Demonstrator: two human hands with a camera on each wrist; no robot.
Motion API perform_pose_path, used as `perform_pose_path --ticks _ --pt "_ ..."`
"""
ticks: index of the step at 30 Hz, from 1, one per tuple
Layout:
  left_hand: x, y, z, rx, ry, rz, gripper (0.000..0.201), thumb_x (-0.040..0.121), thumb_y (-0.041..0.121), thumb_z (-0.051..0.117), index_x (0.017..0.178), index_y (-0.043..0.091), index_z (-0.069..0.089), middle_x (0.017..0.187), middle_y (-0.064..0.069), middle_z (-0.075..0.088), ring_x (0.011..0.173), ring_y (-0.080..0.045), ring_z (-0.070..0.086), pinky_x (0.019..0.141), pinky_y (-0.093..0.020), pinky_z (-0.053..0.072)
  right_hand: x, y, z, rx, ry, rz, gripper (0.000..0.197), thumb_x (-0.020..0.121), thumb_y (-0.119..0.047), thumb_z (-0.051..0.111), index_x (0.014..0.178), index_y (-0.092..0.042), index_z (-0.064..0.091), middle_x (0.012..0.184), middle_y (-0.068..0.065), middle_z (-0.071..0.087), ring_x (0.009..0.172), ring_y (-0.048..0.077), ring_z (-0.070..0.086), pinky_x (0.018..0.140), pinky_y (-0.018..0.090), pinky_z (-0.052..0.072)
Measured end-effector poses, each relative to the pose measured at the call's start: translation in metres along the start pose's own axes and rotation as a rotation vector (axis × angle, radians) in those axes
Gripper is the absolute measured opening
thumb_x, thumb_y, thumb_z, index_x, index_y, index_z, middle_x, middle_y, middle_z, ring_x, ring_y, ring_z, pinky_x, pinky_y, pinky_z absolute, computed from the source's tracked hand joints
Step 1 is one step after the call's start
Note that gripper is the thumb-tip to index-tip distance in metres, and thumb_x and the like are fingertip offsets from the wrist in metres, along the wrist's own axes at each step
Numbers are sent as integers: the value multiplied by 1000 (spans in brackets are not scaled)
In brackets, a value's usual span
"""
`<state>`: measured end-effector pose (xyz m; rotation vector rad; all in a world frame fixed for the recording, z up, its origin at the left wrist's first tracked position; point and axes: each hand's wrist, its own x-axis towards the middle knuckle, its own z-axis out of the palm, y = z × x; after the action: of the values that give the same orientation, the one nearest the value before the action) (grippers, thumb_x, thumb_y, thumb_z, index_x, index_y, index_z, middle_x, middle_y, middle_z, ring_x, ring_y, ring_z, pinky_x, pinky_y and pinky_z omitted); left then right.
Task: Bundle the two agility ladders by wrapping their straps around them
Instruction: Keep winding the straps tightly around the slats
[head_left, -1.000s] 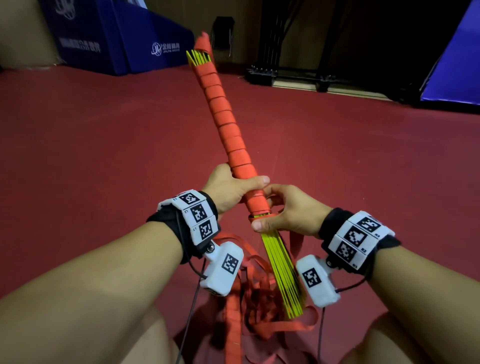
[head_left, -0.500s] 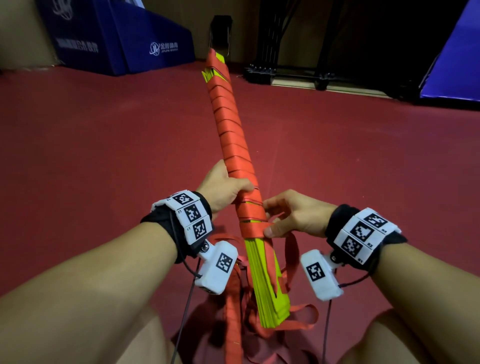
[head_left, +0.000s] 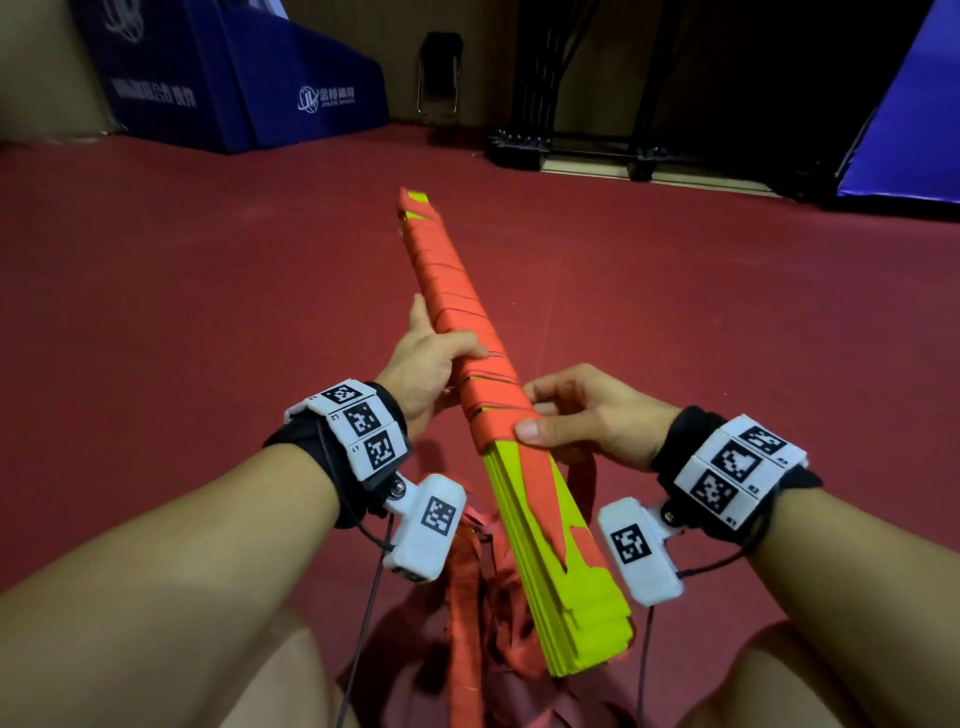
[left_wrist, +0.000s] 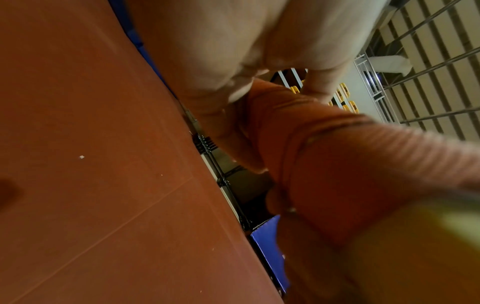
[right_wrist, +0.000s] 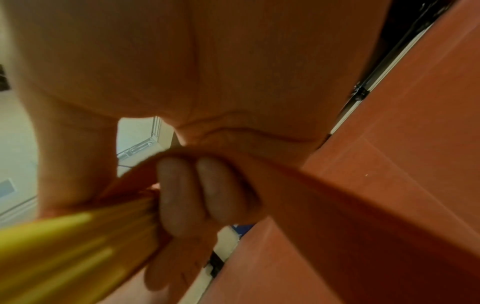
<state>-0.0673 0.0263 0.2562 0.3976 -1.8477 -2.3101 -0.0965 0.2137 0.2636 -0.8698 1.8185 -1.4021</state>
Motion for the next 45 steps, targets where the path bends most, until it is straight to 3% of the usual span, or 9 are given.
perform_pose_path --ticks 4,8,13,19,23,27,33,38,45 --pt "4 -5 -5 -39 -6 -15 124 47 22 74 155 49 20 140 -12 60 112 -43 67 96 -63 53 2 -5 2 13 34 -38 61 74 -43 81 87 11 56 63 7 43 45 11 37 44 19 28" --pt "4 -1 -6 -82 4 12 80 50 18 71 124 47 66 139 -20 59 116 -42 65 97 -61 54 3 -9 7 19 100 -23 41 78 -33 82 94 -10 53 53 -4 46 41 6 34 41 19 25" --pt "3 6 -6 -140 18 27 43 75 9 61 110 35 65 122 -25 65 100 -38 67 77 -41 59 0 -15 10 108 143 -173 30 90 -24 70 105 -14 46 61 6 38 45 7 29 40 17 26" --pt "8 4 -7 -314 152 -9 24 93 0 52 105 21 54 83 -8 60 67 -19 62 52 -26 55 1 -25 3 126 203 -242 29 67 0 66 95 -7 71 91 23 64 86 29 53 77 32 38" --pt "9 4 -8 -386 175 -65 13 91 2 54 99 12 57 79 -13 59 66 -21 62 51 -30 57 1 -15 -5 124 320 -228 41 88 29 42 82 -8 58 46 -15 60 46 -8 57 52 8 45" --pt "9 2 -6 -401 205 -66 26 94 7 56 120 5 56 94 -19 61 75 -25 67 58 -37 60 7 -14 2 -201 275 -343 60 80 -2 78 134 -12 53 72 -20 57 67 -2 52 71 12 39" --pt "3 -6 2 -309 41 -155 53 102 32 56 147 9 42 120 -17 66 84 -29 77 64 -43 60 9 -18 13 -117 640 -509 16 78 -33 80 87 -27 68 80 -22 69 75 -4 62 69 15 46" --pt "-7 -5 8 -59 -63 -247 50 104 53 43 136 15 53 99 -18 72 86 -32 76 74 -41 59 17 -17 5 -78 752 -500 16 85 -24 79 83 -10 72 58 -17 61 56 2 54 61 25 40" --pt "-7 -6 8 426 -5 -298 54 99 65 42 98 14 60 45 1 52 32 -10 35 47 -24 46 19 -8 -11 55 790 -346 27 74 -34 75 64 -13 63 48 -7 45 44 15 33 48 28 29"
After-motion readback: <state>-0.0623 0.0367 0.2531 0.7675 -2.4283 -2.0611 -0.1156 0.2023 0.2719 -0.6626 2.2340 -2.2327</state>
